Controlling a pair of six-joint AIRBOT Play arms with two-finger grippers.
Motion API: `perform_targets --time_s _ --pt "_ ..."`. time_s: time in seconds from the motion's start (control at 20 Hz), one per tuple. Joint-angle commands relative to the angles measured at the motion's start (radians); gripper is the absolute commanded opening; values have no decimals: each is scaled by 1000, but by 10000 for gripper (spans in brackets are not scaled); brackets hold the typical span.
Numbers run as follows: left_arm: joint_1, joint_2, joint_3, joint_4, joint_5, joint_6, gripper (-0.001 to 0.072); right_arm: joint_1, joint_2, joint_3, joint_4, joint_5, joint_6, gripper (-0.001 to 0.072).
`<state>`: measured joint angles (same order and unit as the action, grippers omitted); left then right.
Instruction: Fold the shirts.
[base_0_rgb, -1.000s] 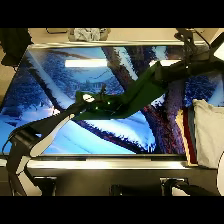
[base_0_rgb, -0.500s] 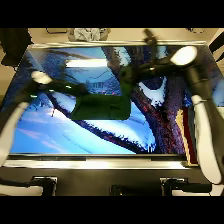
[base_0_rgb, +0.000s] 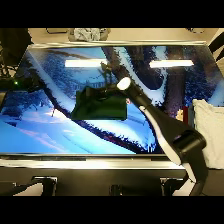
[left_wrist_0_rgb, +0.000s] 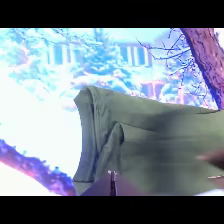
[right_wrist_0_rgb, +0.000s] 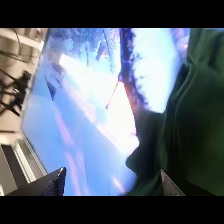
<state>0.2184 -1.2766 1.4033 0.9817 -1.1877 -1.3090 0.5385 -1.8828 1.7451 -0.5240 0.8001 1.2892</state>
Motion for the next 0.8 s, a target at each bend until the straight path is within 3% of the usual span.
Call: perform_targets --time_s 0.0,0.15,0.3,0.4,0.55,0.75 --pt "4 21 -35 -30 -22 21 23 8 -30 2 58 -112 -64 703" --pt "3 21 -39 -29 -29 39 23 -119 68 2 -173 52 -69 701" --pt "3 21 -39 -29 -27 46 23 -297 157 2 -597 338 45 673" --pt "2 21 -39 -29 -23 46 23 -393 145 -10 -723 550 69 672" --pt "-8 20 -39 -30 3 53 24 -423 60 -55 -608 599 3 673" --pt "-16 20 -39 -32 10 53 24 -389 -80 -57 -327 474 -47 670"
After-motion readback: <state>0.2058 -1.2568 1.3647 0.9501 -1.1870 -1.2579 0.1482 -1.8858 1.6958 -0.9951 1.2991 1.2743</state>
